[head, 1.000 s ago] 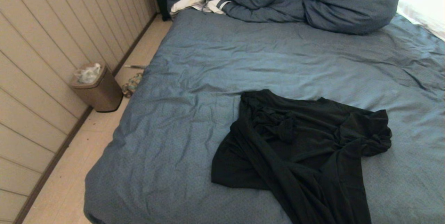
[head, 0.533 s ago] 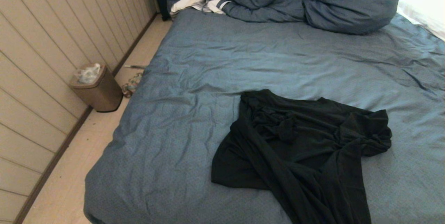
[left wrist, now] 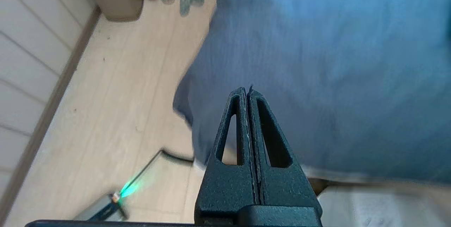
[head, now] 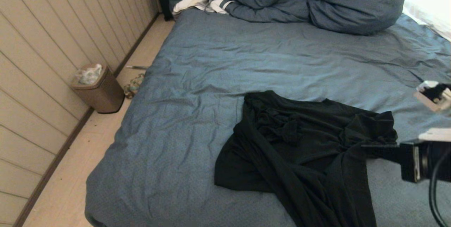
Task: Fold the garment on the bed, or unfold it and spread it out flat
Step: Unford the black T-shirt
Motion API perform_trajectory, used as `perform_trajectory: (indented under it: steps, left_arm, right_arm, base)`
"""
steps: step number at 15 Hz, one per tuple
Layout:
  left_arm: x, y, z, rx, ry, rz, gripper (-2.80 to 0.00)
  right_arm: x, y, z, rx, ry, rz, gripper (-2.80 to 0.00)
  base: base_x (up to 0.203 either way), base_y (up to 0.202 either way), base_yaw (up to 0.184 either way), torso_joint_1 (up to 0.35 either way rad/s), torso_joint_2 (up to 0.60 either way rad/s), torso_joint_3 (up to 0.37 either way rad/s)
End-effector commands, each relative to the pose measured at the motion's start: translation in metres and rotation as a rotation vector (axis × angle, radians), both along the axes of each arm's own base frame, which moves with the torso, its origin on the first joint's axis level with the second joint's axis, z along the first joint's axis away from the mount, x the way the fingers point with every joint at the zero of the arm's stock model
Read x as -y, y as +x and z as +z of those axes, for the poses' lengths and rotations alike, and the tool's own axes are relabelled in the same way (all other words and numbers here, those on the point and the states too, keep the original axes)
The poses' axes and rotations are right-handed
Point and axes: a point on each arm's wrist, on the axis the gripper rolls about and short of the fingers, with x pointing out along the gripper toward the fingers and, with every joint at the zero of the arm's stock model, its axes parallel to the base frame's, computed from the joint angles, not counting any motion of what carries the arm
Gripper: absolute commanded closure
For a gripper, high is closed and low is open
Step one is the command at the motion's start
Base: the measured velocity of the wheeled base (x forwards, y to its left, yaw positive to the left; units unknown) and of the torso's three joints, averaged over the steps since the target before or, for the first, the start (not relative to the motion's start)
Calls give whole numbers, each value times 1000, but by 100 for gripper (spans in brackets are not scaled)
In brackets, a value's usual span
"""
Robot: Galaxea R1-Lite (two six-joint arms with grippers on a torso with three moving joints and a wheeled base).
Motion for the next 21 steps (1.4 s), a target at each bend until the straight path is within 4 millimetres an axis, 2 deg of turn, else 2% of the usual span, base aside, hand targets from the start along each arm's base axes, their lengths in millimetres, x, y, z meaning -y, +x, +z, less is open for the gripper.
perform_trajectory:
  steps: [1,3,6,8,10,12,15,16,18,19,21]
  left_arm:
    - [0,18,31,-93,-33,-3,0]
    - [1,50,61,-212,-68,-24,0]
    - [7,117,102,-354,-131,-109,0]
    - [31,171,119,-449,-184,-227,0]
    - [72,218,128,-520,-217,-358,0]
    - [120,262,116,-610,-248,-448,0]
    - [191,310,85,-619,-302,-565,0]
    - [216,320,77,-591,-329,-611,0]
    - [258,325,69,-524,-374,-706,0]
    - [275,325,69,-483,-393,-747,0]
    - [295,323,65,-451,-398,-768,0]
  right_arm:
    - [1,47,3,-49,13,-33,0]
    - [1,72,13,-37,35,-34,0]
    - [-2,99,19,-28,43,-32,0]
    - [-5,120,26,-10,49,-34,0]
    - [-7,134,29,0,51,-32,0]
    - [-9,142,26,0,47,-23,0]
    - [-8,141,22,-6,37,24,0]
    - [-8,139,19,-9,26,47,0]
    - [-9,138,12,-27,10,68,0]
    - [-9,139,9,-33,8,71,0]
    - [-10,143,-1,-70,4,70,0]
  base:
    - [0,0,0,0,0,0]
    - [0,0,0,0,0,0]
    - [0,0,0,0,0,0]
    - [0,0,0,0,0,0]
    - [0,0,0,0,0,0]
    - [0,0,0,0,0,0]
    - [0,0,0,0,0,0]
    - [0,0,0,0,0,0]
    - [0,0,0,0,0,0]
    - [0,0,0,0,0,0]
    - [0,0,0,0,0,0]
